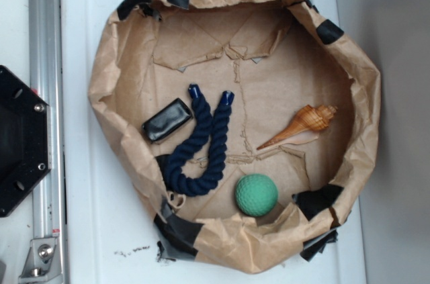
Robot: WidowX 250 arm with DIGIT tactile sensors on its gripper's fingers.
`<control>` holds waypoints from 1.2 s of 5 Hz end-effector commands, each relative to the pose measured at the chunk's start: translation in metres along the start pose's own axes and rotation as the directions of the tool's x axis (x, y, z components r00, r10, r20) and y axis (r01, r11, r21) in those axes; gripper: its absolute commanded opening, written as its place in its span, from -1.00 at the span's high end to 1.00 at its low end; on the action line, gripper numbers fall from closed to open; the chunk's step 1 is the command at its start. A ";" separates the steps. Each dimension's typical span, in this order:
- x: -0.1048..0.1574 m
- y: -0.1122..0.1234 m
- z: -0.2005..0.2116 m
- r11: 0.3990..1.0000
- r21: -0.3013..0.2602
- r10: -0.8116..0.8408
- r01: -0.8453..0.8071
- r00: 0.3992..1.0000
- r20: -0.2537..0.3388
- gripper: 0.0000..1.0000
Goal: Grab the shell.
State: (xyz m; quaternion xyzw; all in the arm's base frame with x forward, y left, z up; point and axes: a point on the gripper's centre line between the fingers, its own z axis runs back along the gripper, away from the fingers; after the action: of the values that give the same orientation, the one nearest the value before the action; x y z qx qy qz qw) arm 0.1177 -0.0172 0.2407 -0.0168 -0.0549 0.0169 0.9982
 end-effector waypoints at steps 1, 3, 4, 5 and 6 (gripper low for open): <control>0.000 0.000 0.000 1.000 0.000 0.000 0.000 1.000 0.000 -1.00; 0.056 0.038 -0.043 0.986 0.116 0.123 -0.120 0.992 -0.022 -1.00; 0.070 0.044 -0.053 0.986 0.086 0.138 -0.142 0.989 0.046 -1.00; 0.104 0.037 -0.083 0.996 0.072 0.049 -0.059 0.990 0.131 -1.00; 0.135 0.026 -0.122 0.997 0.030 -0.066 0.064 0.997 0.047 -1.00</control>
State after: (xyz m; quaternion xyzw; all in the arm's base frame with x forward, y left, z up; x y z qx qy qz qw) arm 0.2568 0.0149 0.1160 0.0002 -0.0453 -0.0041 0.9990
